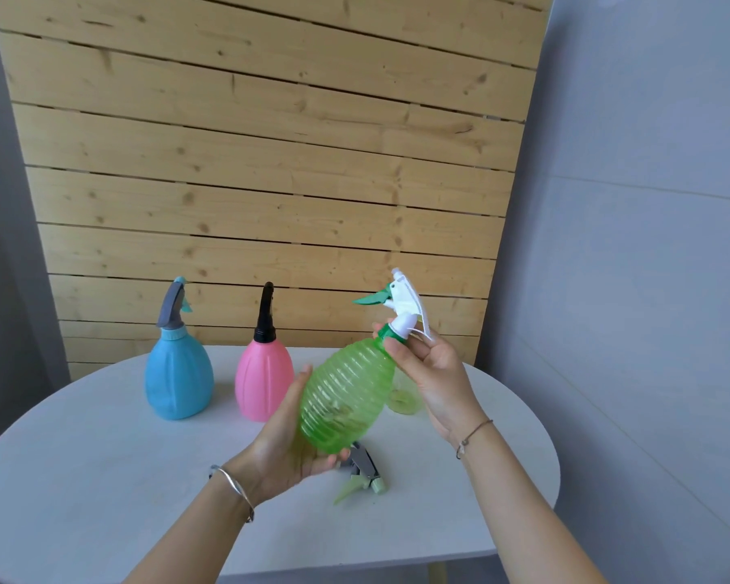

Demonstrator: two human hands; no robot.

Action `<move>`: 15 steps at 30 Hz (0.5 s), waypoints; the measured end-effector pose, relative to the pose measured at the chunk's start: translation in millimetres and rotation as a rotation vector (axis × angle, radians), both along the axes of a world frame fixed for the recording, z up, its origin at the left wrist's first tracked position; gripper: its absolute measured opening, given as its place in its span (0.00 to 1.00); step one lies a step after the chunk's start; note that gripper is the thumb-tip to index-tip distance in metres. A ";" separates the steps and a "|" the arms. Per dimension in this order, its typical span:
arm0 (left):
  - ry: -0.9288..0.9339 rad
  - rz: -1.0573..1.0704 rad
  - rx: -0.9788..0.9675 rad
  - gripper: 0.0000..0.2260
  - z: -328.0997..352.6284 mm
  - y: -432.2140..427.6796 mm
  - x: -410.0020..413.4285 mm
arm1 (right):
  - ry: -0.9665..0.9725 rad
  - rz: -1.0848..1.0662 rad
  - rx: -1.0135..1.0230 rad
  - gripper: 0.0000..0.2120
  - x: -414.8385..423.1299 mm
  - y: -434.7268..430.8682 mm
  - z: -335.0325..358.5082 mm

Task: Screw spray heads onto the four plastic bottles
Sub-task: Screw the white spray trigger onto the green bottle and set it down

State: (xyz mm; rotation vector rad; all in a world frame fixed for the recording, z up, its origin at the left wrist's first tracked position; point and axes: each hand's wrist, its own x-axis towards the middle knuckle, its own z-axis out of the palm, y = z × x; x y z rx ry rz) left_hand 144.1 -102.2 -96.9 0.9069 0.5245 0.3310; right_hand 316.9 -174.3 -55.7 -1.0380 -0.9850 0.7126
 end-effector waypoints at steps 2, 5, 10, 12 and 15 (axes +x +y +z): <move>-0.051 0.132 0.231 0.26 -3.1 2.4 0.9 | 0.031 -0.126 0.009 0.13 -0.8 1.8 -1.9; -0.094 0.193 0.471 0.29 -5.0 1.4 -1.9 | 0.075 -0.129 -0.001 0.13 1.4 1.3 -4.3; -0.102 0.148 0.313 0.24 -0.5 9.2 -8.4 | 0.025 -0.091 -0.019 0.13 -4.6 4.1 -11.2; 0.026 0.095 0.301 0.33 0.4 12.8 -11.5 | 0.042 -0.076 -0.022 0.12 -5.1 5.1 -13.1; 0.045 0.083 0.396 0.36 -3.3 17.3 -14.6 | 0.071 -0.086 -0.012 0.13 -3.2 5.2 -11.4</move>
